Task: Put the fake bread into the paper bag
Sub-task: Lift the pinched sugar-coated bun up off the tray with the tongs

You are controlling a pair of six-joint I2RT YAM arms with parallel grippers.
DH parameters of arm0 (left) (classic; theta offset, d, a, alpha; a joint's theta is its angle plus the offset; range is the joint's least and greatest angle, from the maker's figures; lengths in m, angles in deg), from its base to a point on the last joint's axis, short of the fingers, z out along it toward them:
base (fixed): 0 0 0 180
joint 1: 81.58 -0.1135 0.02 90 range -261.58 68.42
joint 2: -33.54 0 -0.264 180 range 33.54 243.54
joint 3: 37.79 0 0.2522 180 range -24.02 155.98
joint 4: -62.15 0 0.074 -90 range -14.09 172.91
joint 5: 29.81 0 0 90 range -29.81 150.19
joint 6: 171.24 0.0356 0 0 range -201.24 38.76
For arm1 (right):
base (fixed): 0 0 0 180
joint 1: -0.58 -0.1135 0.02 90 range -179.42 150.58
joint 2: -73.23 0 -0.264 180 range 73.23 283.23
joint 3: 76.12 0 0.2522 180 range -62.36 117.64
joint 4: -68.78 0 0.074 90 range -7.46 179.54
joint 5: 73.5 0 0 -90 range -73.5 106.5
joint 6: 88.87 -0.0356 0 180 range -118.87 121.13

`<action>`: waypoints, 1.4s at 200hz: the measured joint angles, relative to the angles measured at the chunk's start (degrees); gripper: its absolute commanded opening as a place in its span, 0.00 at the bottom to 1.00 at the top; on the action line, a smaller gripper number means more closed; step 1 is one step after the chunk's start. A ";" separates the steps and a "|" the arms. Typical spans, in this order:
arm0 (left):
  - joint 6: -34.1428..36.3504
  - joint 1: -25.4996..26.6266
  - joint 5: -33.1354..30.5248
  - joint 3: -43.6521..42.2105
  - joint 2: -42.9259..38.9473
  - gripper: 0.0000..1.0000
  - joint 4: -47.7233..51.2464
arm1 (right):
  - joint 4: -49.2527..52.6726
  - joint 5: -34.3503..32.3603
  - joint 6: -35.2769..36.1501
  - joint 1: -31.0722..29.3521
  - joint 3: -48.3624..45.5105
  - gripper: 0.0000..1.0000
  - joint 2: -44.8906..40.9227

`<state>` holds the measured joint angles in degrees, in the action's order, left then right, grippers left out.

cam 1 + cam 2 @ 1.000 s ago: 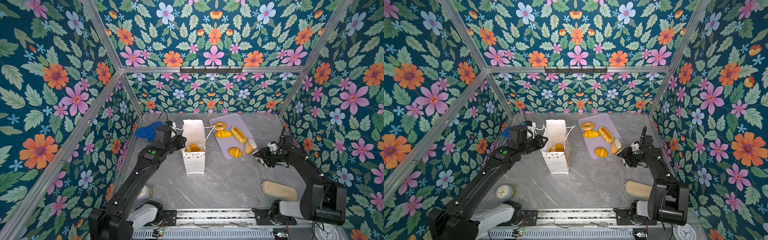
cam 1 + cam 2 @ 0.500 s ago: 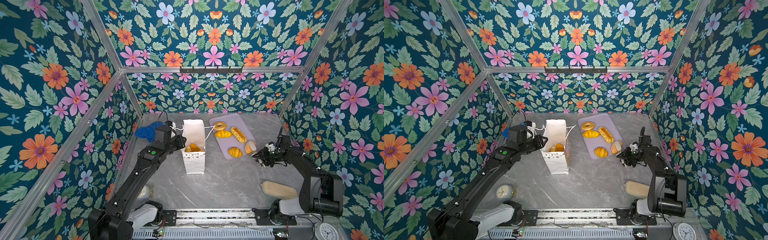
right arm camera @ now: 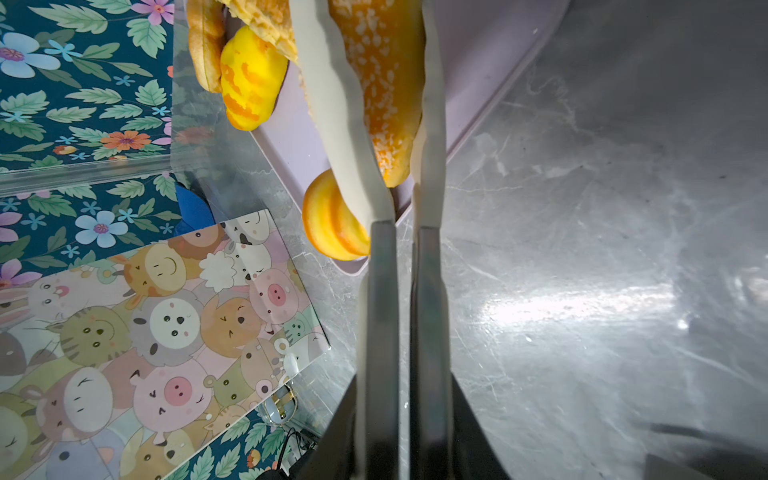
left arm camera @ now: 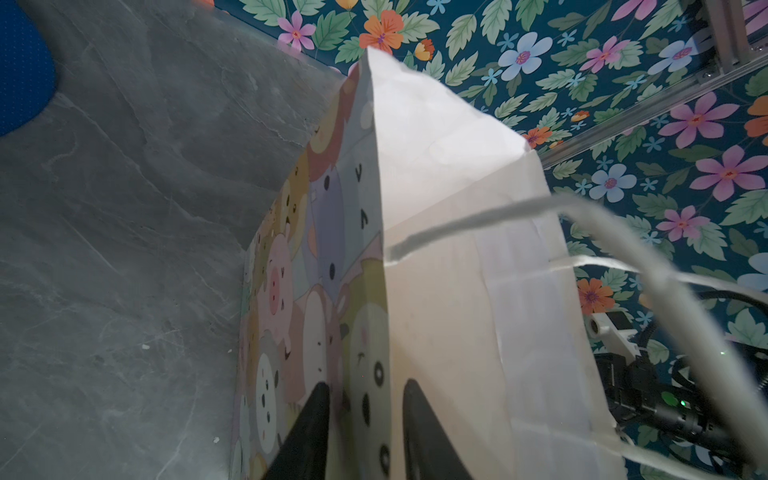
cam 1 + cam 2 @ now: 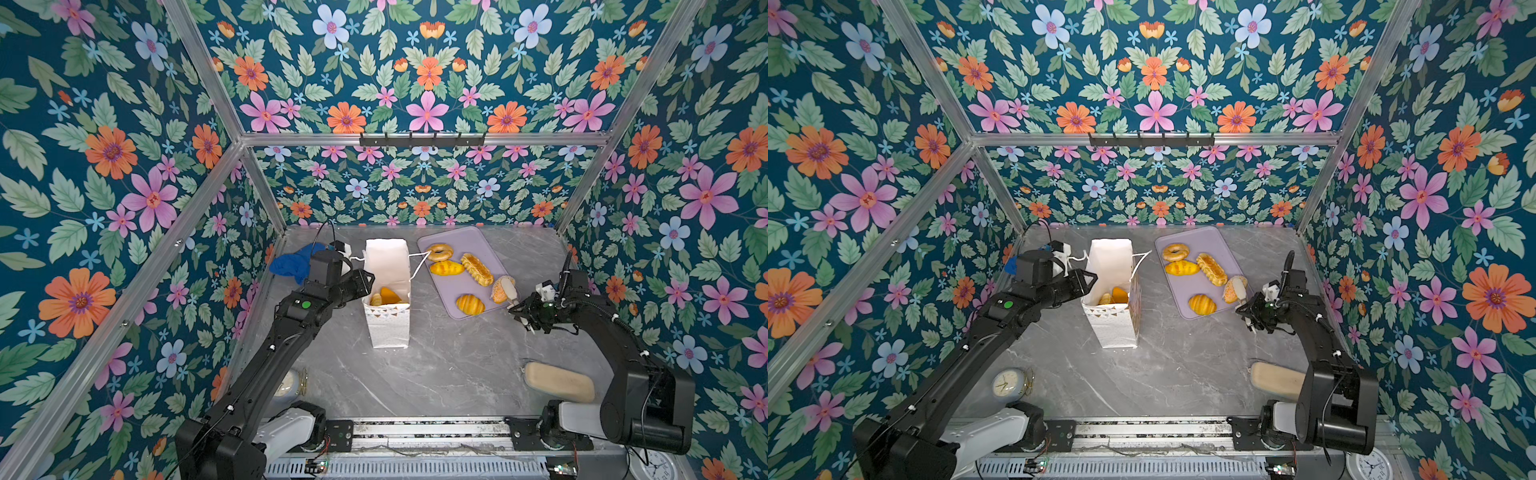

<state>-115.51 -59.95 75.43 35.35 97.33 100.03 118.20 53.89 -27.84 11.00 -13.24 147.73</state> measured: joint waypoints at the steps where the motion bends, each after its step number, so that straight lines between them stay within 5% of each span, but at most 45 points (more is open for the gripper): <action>1: 0.00 0.00 0.00 0.02 0.00 0.34 0.02 | 0.09 -0.02 0.00 0.00 0.02 0.23 -0.11; 280: 0.35 0.07 -2.05 2.60 -2.82 0.13 4.24 | 16.57 -12.11 0.46 -10.25 19.58 0.24 -15.08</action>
<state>-115.16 -59.89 73.38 37.95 94.51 104.27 134.77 41.78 -27.38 0.74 6.35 132.65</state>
